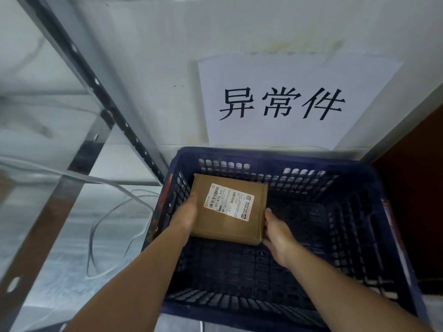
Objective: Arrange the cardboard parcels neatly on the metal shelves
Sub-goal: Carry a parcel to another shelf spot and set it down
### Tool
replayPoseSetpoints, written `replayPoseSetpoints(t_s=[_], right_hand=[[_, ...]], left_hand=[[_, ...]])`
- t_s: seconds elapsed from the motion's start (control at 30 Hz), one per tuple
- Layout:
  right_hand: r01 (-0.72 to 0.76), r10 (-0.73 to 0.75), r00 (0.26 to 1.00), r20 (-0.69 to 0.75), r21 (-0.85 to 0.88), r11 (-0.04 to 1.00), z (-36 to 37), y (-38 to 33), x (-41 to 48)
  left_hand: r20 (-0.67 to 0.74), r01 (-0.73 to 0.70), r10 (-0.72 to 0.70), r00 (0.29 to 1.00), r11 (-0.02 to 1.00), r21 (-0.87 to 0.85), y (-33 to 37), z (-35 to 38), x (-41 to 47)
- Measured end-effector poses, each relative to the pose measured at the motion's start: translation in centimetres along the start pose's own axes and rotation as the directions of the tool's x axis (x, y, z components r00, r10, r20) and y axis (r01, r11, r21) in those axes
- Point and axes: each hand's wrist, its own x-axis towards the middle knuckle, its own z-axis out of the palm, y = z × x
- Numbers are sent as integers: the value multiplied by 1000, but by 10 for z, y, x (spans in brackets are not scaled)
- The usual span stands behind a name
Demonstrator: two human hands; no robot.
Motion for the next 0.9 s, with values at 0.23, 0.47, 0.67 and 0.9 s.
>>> replayPoseSetpoints(t_s=[0.23, 0.47, 0.67, 0.9], right_hand=[[14, -12, 999, 52, -22, 1000, 5, 1, -6], [42, -48, 999, -24, -194, 980, -2, -18, -21], [134, -137, 990, -27, -104, 986, -1, -90, -103], [113, -115, 993, -18, -87, 990, -18, -192, -251]], left_hand=[[32, 54, -55, 998, 998, 38, 8, 4, -4], [-42, -49, 55, 998, 989, 138, 10, 2, -19], [-26, 0, -3, 1000, 993, -122, 64, -24, -100], [3, 15, -15, 1000, 991, -132, 154, -46, -248]])
